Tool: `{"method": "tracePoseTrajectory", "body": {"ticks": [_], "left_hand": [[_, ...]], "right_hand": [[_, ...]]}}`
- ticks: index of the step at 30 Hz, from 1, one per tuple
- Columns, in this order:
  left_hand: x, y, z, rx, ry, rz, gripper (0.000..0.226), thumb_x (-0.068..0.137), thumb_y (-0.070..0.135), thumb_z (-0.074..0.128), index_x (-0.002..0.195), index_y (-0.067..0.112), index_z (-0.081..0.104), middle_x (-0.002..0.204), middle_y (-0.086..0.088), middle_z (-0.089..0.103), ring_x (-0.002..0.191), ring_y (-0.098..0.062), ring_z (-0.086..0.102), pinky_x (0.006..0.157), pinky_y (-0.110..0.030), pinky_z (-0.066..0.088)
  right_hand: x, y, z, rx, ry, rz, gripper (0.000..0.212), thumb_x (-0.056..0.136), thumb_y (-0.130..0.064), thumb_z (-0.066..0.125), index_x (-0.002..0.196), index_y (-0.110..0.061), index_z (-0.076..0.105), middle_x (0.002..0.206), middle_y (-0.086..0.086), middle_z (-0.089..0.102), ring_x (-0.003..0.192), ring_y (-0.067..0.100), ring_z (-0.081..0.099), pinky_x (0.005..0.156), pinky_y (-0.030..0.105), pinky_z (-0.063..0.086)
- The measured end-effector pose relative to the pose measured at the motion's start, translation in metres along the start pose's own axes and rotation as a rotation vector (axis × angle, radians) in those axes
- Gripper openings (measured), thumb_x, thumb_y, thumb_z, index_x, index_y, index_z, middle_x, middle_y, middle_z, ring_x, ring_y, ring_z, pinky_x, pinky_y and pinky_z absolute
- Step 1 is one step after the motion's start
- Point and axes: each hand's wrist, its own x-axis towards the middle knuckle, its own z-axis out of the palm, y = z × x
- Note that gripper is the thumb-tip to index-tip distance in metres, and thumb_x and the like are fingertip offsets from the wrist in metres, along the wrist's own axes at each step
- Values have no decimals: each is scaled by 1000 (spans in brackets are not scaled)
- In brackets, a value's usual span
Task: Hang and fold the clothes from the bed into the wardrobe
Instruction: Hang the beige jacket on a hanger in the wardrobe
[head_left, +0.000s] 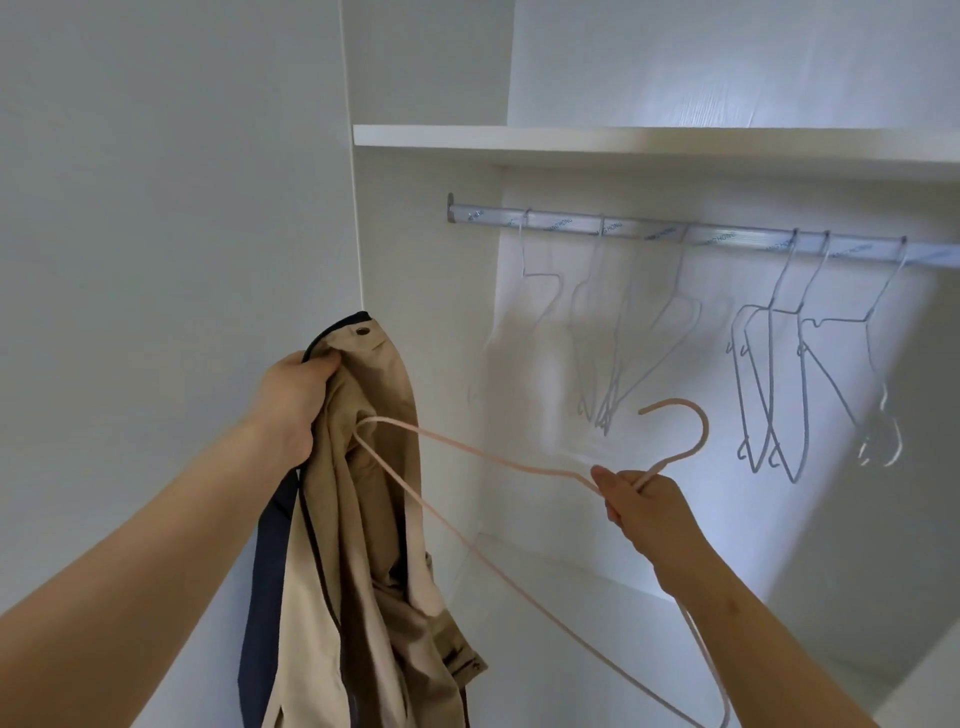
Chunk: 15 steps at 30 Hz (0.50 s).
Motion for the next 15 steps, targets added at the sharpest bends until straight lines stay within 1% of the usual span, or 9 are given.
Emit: {"method": "tracePoseTrajectory", "body": {"ticks": [3, 6, 7, 9, 10, 11, 12, 13, 15], "left_hand": [[-6, -5, 8, -2, -22, 23, 19, 96, 25, 49, 112, 17, 56, 94, -2, 60, 78, -17, 56, 75, -31, 44], [-19, -11, 22, 12, -91, 33, 11, 96, 23, 50, 97, 19, 59, 85, 1, 63, 76, -15, 60, 67, -27, 47], [-23, -13, 26, 10, -107, 38, 12, 95, 23, 50, 90, 19, 60, 83, 1, 64, 75, -15, 61, 63, -26, 47], [-33, -17, 30, -14, -131, 44, 17, 95, 23, 51, 82, 23, 62, 81, 1, 66, 75, -15, 63, 59, -24, 47], [-39, -18, 32, -34, -151, 38, 18, 95, 24, 51, 81, 25, 63, 81, 0, 68, 76, -16, 64, 59, -24, 48], [-45, -19, 33, -60, -184, 28, 20, 95, 23, 51, 80, 26, 65, 80, 0, 70, 75, -17, 65, 59, -24, 49], [-51, -22, 36, -78, -232, 18, 24, 94, 22, 51, 78, 26, 68, 78, 0, 71, 73, -17, 67, 57, -23, 51], [-58, -25, 38, -80, -301, 9, 29, 94, 20, 51, 75, 25, 71, 76, 1, 73, 70, -16, 69, 54, -22, 52], [-71, -32, 38, -54, -472, -28, 35, 94, 19, 50, 70, 28, 75, 79, 0, 74, 69, -13, 70, 53, -20, 52]], "right_hand": [[-1, -8, 15, -18, -55, -27, 48, 91, -31, 57, 47, -15, 45, 34, -11, 34, 30, 2, 30, 37, 10, 26], [-2, -18, 36, -90, -116, -56, 38, 91, -32, 56, 56, -16, 56, 37, -13, 41, 37, 0, 37, 45, 14, 30], [-3, -21, 41, -88, -129, -64, 30, 91, -32, 56, 65, -18, 61, 44, -15, 47, 44, 0, 42, 50, 16, 32], [-6, -23, 50, -23, -103, -36, 11, 91, -28, 55, 92, -22, 65, 78, -10, 62, 73, 7, 56, 65, 19, 41], [-6, -22, 54, 16, -82, -14, 17, 92, -26, 54, 106, -23, 62, 97, -6, 62, 89, 12, 58, 76, 22, 44], [-7, -20, 58, 43, -78, 6, 26, 93, -25, 53, 118, -22, 58, 109, -3, 58, 98, 15, 55, 83, 24, 43], [-7, -19, 63, 57, -96, 25, 32, 94, -24, 52, 126, -22, 54, 114, -2, 54, 99, 15, 52, 85, 25, 42], [-7, -17, 69, 74, -118, 38, 36, 94, -25, 52, 130, -22, 51, 115, -1, 54, 93, 13, 51, 82, 25, 41], [-9, -15, 77, 118, -146, 61, 36, 93, -27, 52, 129, -22, 51, 106, 0, 57, 74, 7, 46, 71, 20, 40]]}}
